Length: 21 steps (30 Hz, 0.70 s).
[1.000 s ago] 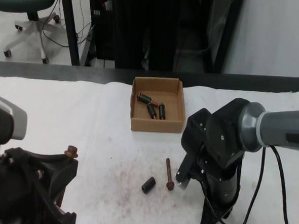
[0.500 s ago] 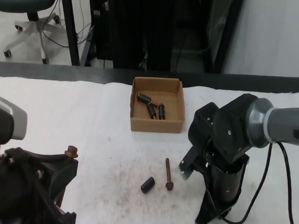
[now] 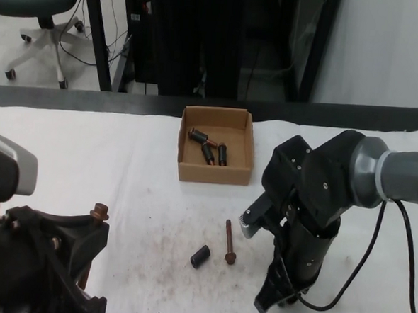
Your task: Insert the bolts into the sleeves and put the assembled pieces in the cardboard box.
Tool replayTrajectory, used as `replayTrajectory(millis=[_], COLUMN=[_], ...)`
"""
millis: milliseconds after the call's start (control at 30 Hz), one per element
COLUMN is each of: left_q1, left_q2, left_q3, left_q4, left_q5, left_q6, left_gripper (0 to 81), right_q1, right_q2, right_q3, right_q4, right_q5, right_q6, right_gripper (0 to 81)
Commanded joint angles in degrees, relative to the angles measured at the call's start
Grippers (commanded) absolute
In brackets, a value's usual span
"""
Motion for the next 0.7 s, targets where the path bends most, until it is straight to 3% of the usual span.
replayTrajectory(millis=[0, 667], left_q1=[0.11, 0.11], left_q2=[-0.29, -0.29], left_q3=[-0.28, -0.28], left_q4=[-0.95, -0.95], left_q5=[-0.06, -0.06], left_q6=[-0.39, -0.39], left_gripper=[0.2, 0.2], right_q1=[0.48, -0.86], right_q2=[-3.21, -7.81], right_q3=[0.24, 0.24], right_q4=[-0.67, 0.2], right_q5=[-1.6, -1.99], right_q6=[0.38, -5.2], right_gripper=[31.7, 31.8])
